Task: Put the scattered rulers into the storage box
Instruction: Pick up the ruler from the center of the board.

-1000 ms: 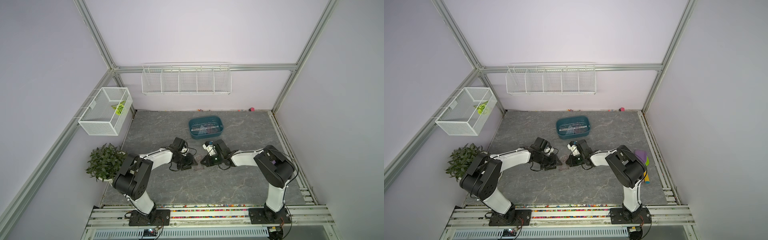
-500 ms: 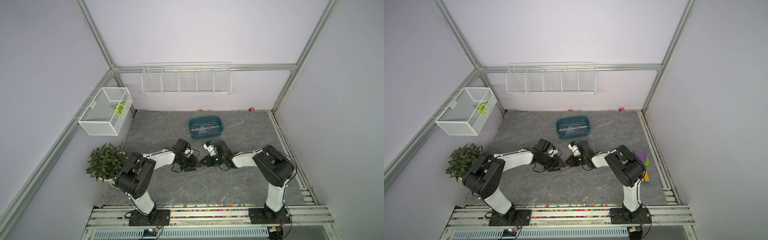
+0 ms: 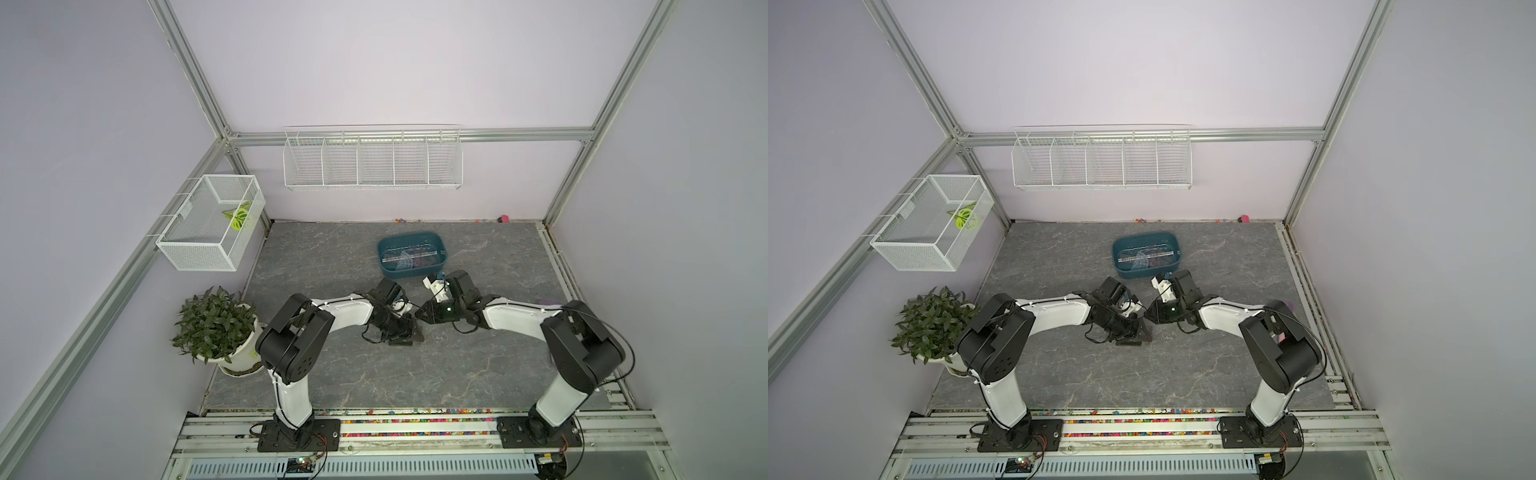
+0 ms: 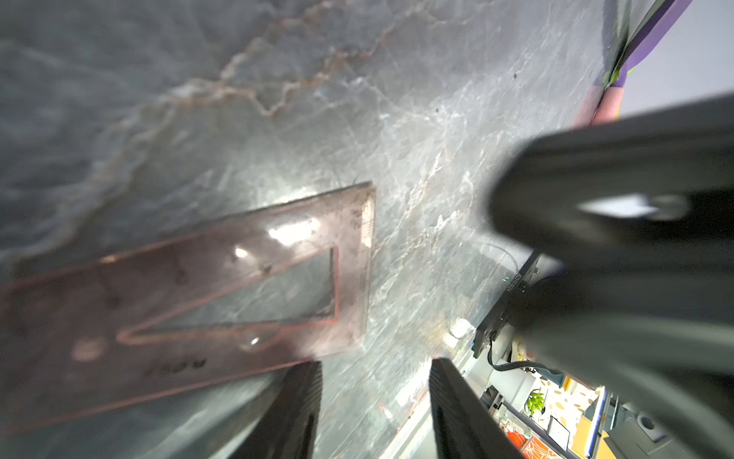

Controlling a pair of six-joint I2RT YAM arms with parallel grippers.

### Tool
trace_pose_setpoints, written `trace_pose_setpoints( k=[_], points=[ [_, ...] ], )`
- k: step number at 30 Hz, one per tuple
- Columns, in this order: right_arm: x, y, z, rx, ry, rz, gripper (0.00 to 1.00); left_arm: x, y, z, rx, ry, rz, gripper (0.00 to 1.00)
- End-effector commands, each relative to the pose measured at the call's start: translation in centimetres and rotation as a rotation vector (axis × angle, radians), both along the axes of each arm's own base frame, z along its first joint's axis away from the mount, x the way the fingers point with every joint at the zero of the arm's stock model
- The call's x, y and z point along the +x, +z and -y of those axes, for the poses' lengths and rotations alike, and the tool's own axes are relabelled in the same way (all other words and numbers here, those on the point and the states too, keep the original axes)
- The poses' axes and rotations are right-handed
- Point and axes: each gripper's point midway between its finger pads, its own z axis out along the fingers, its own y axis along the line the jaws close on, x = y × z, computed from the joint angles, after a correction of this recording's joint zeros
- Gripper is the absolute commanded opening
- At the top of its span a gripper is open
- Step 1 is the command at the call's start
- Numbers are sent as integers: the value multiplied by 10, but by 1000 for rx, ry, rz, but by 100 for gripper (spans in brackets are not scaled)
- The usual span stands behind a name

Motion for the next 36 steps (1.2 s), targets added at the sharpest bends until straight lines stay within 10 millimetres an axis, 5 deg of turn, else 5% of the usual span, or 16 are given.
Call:
trace_pose_setpoints(
  k=[1, 7, 11, 19, 29, 36],
  points=[
    [-8, -3, 9, -38, 8, -15, 21, -19, -56, -37, 242, 4, -72, 51],
    [-17, -18, 5, -6, 16, -67, 18, 16, -37, -13, 198, 7, 13, 51],
    [-20, -22, 5, -10, 15, -73, 16, 19, -25, -12, 184, 9, 29, 51],
    [-16, -36, -1, -27, 26, -87, 13, 33, 11, -59, 177, 142, 90, 52],
    [0, -35, -12, -32, 46, -80, 11, 28, 6, -83, 190, 203, 81, 52],
    [-11, -69, -2, -90, 35, -139, 10, 28, 0, -103, 222, 252, 72, 52]
  ],
)
